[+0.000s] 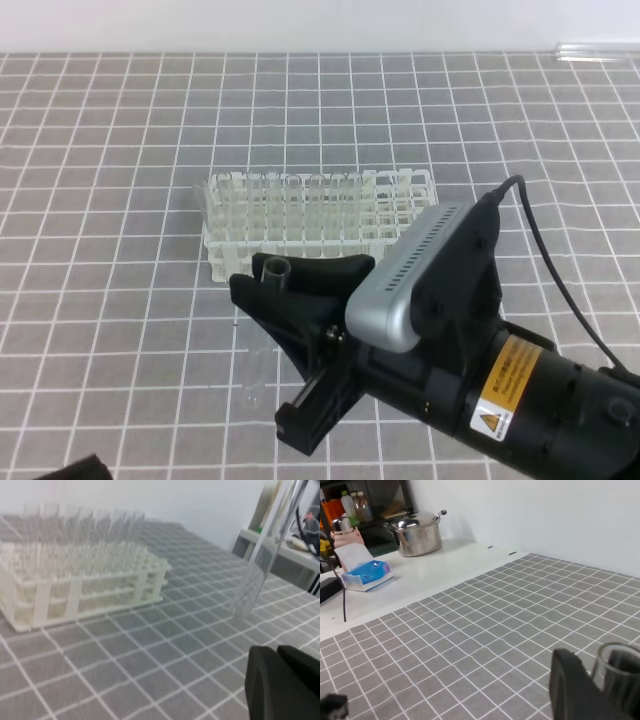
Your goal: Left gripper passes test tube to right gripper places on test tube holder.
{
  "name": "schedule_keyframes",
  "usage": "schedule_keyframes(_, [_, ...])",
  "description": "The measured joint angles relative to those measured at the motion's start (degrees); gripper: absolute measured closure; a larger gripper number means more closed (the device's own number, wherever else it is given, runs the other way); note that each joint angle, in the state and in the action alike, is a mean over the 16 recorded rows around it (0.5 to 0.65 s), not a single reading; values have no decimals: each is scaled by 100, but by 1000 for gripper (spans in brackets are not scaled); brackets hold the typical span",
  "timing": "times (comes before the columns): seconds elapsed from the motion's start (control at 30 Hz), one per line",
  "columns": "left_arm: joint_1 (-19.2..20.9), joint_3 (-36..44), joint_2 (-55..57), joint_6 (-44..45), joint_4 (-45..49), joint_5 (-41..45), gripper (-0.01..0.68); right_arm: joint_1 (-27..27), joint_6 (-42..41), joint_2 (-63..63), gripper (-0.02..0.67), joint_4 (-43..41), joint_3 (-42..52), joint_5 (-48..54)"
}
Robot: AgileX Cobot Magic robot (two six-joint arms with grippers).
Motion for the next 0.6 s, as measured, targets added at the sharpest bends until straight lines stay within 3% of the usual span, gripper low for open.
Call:
schedule_keyframes(0.4, [0, 427, 12, -87, 28, 152, 674, -2, -117, 0, 551, -9, 0, 25])
schedule_keyframes(0.6, [0, 422, 18, -76, 198, 252, 673, -113, -902, 0, 551, 476, 0, 157])
